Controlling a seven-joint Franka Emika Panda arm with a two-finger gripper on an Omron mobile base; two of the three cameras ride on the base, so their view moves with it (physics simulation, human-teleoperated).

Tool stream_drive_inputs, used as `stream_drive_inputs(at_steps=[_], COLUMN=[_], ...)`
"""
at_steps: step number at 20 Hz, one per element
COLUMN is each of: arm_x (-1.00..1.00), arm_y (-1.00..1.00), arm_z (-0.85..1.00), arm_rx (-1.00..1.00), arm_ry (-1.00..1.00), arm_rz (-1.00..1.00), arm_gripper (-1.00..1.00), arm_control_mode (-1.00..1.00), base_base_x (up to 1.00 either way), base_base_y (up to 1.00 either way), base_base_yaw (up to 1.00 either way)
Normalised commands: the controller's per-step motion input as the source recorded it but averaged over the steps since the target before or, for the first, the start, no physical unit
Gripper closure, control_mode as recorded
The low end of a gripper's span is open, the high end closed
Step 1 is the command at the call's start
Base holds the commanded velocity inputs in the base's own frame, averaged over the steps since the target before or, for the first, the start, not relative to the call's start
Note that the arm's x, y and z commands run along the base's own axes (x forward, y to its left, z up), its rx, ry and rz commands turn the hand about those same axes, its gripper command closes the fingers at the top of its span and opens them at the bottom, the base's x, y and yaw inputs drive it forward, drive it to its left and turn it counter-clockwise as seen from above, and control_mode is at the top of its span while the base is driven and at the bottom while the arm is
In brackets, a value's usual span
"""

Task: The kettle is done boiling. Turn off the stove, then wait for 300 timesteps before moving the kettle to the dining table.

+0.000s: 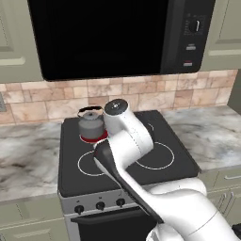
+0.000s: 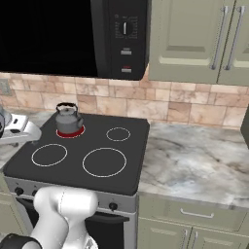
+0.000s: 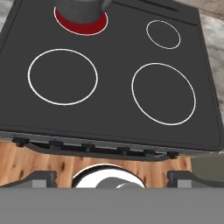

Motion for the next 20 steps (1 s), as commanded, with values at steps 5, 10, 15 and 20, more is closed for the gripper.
stream_drive_inputs(at_steps=[5, 10, 15, 20], arm_x=[-0.27, -0.28, -0.32, -0.31], arm_y=[0.15, 0.14, 0.17, 0.18], arm_z=[-0.19, -0.19, -0.20, -0.17], arm_rx=[-0.01, -0.01, -0.01, -0.02], arm_ry=[-0.06, -0.07, -0.08, -0.08], arm_rz=[0.00, 0.00, 0.00, 0.00], arm_gripper=[-1.00, -1.00, -1.00, -1.00], arm_control_mode=[-1.00, -1.00, -1.00, -1.00], base_base_x=[0.00, 0.00, 0.00, 0.00], base_base_y=[0.00, 0.00, 0.00, 0.00], base_base_yaw=[0.00, 0.00, 0.00, 0.00])
